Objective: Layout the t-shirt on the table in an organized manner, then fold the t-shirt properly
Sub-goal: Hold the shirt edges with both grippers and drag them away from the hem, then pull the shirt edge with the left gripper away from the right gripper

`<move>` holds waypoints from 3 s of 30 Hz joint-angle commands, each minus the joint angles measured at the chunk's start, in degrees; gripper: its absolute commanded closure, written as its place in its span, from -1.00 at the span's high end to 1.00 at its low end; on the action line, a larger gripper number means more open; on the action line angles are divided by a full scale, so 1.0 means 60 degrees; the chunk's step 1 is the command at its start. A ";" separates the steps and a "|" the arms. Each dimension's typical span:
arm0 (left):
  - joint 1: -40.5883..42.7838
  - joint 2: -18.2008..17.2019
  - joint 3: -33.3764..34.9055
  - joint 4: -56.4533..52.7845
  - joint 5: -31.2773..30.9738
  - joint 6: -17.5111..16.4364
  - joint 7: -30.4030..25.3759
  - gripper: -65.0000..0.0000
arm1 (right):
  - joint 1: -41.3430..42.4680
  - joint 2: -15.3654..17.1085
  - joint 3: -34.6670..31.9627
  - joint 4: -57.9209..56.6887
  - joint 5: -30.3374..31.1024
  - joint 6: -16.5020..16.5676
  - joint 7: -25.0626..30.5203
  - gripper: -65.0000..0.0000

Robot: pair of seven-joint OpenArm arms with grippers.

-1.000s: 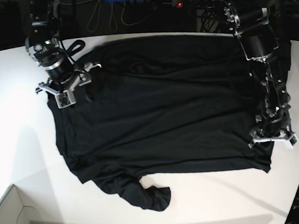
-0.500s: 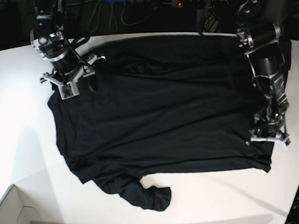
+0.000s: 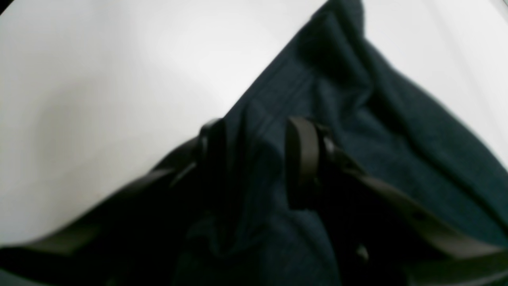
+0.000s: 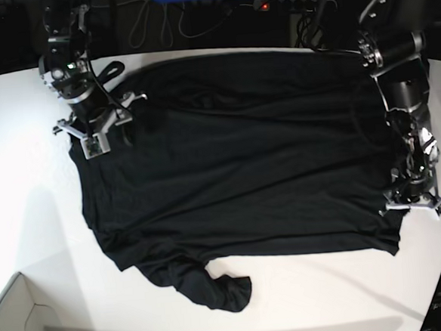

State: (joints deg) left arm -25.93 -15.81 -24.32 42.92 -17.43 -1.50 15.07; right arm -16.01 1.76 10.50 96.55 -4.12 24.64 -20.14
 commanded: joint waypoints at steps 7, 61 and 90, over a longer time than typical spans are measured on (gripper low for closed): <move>0.1018 0.0284 0.0031 0.3082 -0.0296 -0.0051 -0.0204 -0.25 | 0.1049 0.0315 0.0044 -0.0905 0.0093 0.0003 -0.0270 0.07; 0.3743 0.0518 -0.0409 0.6525 -0.1102 -0.0065 0.2243 -0.25 | -0.0357 -0.0623 0.1656 0.1644 0.0123 0.0032 -0.0592 0.07; 0.2088 -0.0244 0.0558 0.1148 -0.1000 -0.0124 -0.0658 -0.25 | -0.0401 -0.0579 0.0294 0.0618 0.0108 0.0032 -0.0577 0.06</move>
State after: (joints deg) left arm -12.45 -16.53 -20.88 49.41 -23.42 -2.74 10.15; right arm -18.96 -1.87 12.25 99.15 -4.16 25.04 -25.34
